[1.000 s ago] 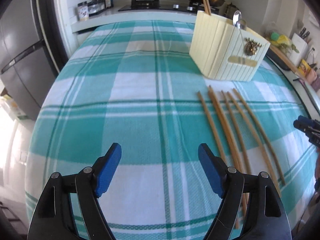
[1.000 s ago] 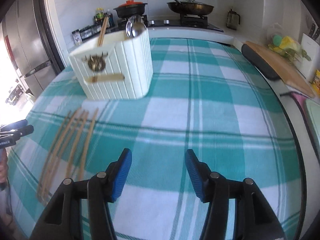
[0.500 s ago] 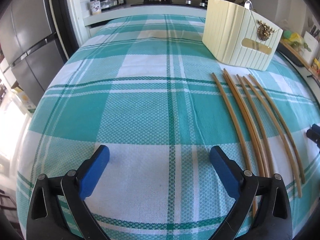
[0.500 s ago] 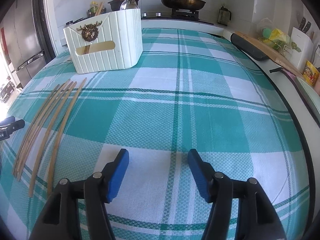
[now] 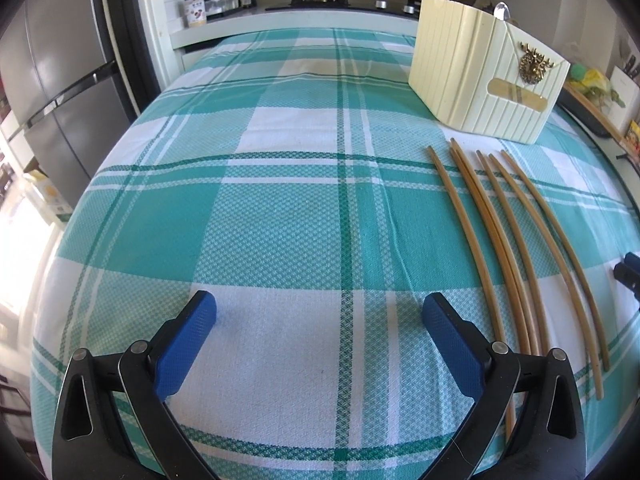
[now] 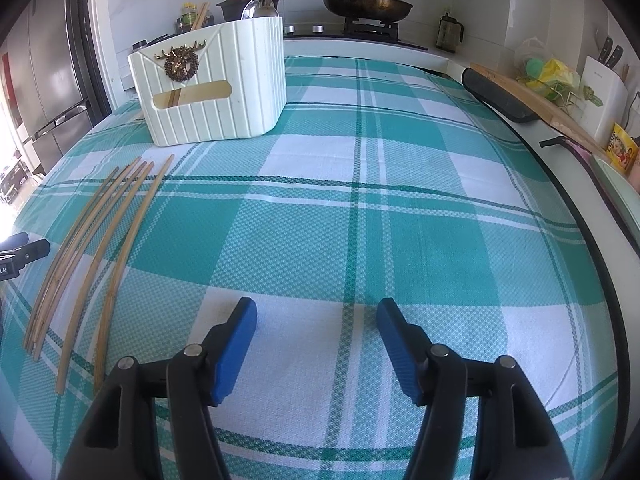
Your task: Organize utensils
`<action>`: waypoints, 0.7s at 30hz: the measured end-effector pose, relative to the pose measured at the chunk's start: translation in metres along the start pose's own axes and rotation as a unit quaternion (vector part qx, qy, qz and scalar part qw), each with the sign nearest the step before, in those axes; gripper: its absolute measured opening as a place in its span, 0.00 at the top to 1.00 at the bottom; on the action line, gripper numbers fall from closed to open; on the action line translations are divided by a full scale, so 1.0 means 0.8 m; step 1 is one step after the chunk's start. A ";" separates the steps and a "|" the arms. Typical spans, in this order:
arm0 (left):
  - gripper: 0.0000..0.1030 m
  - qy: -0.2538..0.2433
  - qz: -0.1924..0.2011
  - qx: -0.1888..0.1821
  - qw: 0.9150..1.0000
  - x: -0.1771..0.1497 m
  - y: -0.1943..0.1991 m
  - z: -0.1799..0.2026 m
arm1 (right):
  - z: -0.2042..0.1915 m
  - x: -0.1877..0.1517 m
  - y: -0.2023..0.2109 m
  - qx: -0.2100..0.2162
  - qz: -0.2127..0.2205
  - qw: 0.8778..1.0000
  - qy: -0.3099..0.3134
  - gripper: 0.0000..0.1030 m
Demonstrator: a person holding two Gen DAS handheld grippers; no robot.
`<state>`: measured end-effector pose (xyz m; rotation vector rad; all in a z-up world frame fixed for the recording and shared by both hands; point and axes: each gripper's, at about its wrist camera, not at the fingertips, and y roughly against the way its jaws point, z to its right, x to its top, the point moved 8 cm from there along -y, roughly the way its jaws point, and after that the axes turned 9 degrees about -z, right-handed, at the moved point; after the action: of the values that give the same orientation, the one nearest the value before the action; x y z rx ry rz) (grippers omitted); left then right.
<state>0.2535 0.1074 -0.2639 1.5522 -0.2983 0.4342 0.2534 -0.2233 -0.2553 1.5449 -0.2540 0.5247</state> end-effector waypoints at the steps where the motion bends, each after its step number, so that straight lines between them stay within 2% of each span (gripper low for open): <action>1: 0.00 0.000 0.000 0.000 1.000 0.000 0.000 0.000 | -0.001 0.000 0.000 0.000 0.000 1.000 0.001 0.37; 21: 0.00 0.001 0.000 0.000 1.000 -0.001 0.000 0.000 | -0.004 0.000 -0.001 0.002 0.000 1.000 0.001 0.35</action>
<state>0.2531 0.1072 -0.2639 1.5518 -0.2970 0.4359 0.2531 -0.2197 -0.2557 1.5472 -0.2509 0.5267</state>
